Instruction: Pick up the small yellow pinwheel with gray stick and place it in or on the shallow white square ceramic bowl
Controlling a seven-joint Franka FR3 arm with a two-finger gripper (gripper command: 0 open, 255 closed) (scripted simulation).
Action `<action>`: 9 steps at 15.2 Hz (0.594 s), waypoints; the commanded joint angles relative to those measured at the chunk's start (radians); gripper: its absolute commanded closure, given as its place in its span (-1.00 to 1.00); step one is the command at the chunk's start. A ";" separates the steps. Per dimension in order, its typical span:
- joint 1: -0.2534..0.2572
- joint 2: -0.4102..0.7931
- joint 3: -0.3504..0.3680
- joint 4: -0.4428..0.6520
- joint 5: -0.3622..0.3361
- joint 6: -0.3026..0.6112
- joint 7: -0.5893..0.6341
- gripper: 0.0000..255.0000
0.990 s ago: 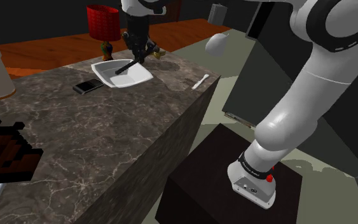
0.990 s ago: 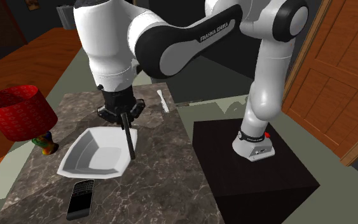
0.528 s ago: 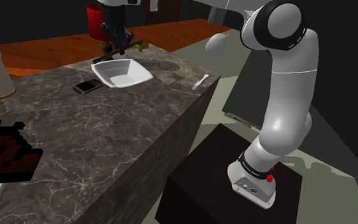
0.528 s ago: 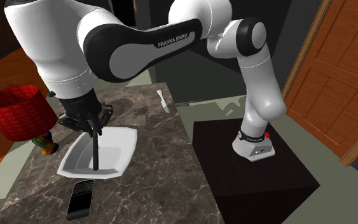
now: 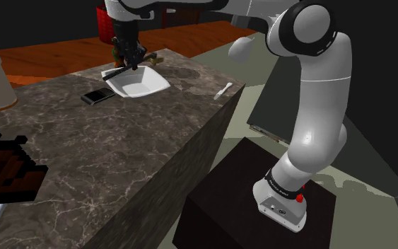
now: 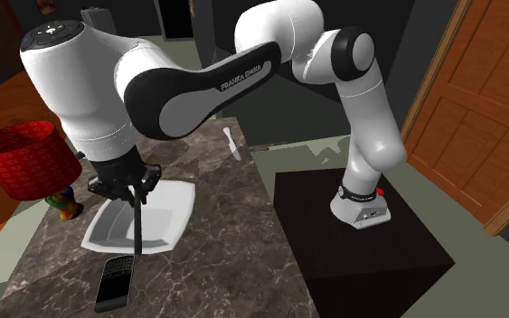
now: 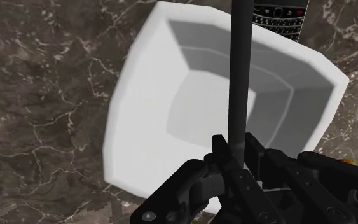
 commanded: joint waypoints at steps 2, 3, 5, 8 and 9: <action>-0.009 0.001 -0.001 -0.041 -0.003 0.039 0.010 1.00; -0.012 0.001 -0.002 -0.054 -0.004 0.051 0.014 1.00; -0.016 0.003 -0.003 -0.079 -0.007 0.076 0.020 1.00; -0.021 0.007 -0.006 -0.107 -0.011 0.105 0.029 1.00; -0.021 0.007 -0.005 -0.108 -0.011 0.105 0.029 1.00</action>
